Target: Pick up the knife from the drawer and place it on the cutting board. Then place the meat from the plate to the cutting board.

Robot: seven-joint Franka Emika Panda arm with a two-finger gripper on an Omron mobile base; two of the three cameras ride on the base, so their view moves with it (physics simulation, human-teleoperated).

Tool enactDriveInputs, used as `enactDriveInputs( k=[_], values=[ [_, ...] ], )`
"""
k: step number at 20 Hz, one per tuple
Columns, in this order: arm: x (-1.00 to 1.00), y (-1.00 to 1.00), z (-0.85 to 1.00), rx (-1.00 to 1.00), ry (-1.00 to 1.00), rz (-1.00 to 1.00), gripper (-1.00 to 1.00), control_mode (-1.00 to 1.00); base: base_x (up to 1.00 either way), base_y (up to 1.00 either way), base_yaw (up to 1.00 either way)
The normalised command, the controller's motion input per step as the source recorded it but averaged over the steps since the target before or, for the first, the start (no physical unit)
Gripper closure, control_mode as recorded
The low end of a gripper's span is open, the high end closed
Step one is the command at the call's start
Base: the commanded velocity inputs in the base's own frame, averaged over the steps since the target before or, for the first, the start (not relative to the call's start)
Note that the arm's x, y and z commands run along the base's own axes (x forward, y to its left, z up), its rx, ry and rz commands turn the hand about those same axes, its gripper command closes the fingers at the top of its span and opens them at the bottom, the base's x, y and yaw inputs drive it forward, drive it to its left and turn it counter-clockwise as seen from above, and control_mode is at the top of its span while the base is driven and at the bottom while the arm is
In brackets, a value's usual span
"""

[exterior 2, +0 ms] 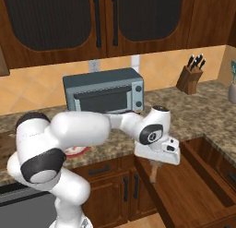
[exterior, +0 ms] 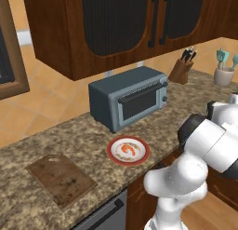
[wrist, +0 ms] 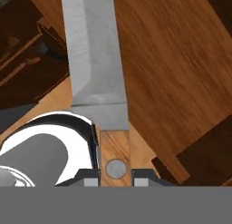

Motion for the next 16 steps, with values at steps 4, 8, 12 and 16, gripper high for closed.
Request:
enactDriveInputs(
  k=[4,8,12,16],
  values=[
    [0.0,0.72,1.0,0.08,0.02,0.3,1.0,-1.0,0.0,0.0,0.0],
    [-0.09,0.88,0.89,0.04,-0.01,0.35,1.0,-1.0,0.0,0.0,0.0],
    [-0.06,1.0,0.47,0.0,-0.1,0.36,1.0,-1.0,0.0,0.0,0.0],
    [0.0,1.0,0.25,0.0,-0.09,0.37,1.0,-1.0,0.0,0.0,0.0]
  ],
)
